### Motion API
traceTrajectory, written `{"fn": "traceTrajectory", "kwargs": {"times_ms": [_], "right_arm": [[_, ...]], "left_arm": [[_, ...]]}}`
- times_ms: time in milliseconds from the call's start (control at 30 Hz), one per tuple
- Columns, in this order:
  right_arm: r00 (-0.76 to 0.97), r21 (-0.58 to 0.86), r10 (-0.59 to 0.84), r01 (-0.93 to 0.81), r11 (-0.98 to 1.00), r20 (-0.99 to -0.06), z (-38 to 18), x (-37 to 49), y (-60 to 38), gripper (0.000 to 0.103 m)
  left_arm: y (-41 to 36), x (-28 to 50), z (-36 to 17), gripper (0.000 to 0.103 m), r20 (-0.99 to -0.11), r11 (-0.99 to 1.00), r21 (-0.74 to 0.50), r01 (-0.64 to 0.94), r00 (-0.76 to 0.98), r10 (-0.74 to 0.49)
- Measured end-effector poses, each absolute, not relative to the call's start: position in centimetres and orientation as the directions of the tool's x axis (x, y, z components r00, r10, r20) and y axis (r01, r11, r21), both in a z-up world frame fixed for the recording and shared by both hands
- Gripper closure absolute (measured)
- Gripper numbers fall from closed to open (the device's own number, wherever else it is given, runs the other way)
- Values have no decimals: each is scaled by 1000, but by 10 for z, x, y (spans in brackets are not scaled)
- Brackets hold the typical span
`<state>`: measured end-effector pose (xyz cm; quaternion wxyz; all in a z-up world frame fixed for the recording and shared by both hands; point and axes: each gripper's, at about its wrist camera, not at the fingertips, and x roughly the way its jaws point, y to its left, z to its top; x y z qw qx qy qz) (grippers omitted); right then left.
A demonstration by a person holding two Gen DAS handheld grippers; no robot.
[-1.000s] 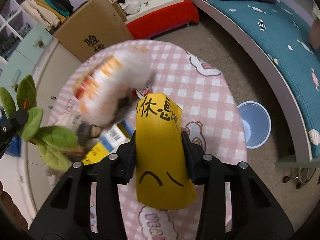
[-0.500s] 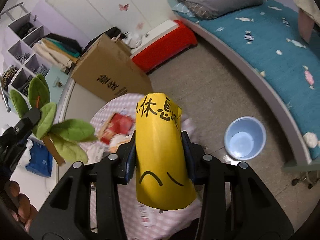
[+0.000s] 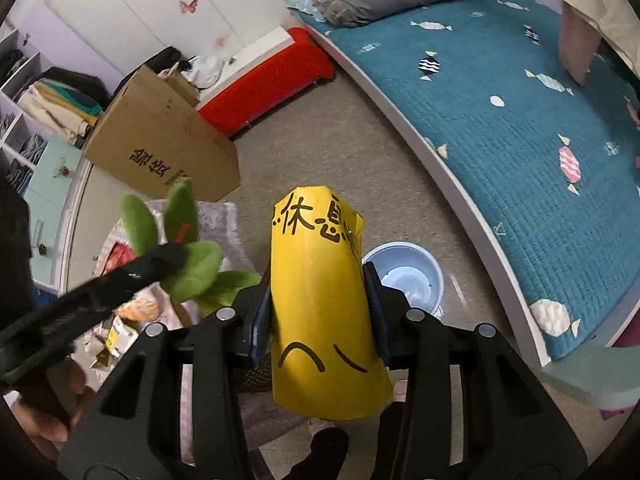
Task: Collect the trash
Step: 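Carry both items to the blue bucket and open both tools to drop them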
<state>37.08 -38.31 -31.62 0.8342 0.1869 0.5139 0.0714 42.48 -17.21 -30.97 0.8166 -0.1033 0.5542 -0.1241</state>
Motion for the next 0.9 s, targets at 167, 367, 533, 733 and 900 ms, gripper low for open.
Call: {"fn": "traceTrajectory", "kwargs": {"times_ms": [167, 367, 533, 733, 900], "right_arm": [[437, 395, 315, 105, 913, -843, -336, 381, -402, 61], [400, 400, 332, 98, 911, -854, -350, 387, -404, 61], [382, 408, 353, 72, 910, -854, -354, 389, -393, 61], [380, 409, 365, 37, 912, -850, -351, 395, -379, 57], [404, 397, 352, 29, 917, -844, -345, 402, -372, 36]], "left_arm": [[-190, 442, -346, 32, -906, 938, -346, 37, 246, -344], [-182, 442, -357, 29, -926, 944, -328, -32, 212, -314], [-169, 435, -347, 27, -932, 955, -291, -49, 240, -272], [-151, 426, -333, 27, -938, 968, -243, -69, 272, -216], [-134, 418, -318, 27, -933, 970, -228, -88, 304, -192]]}}
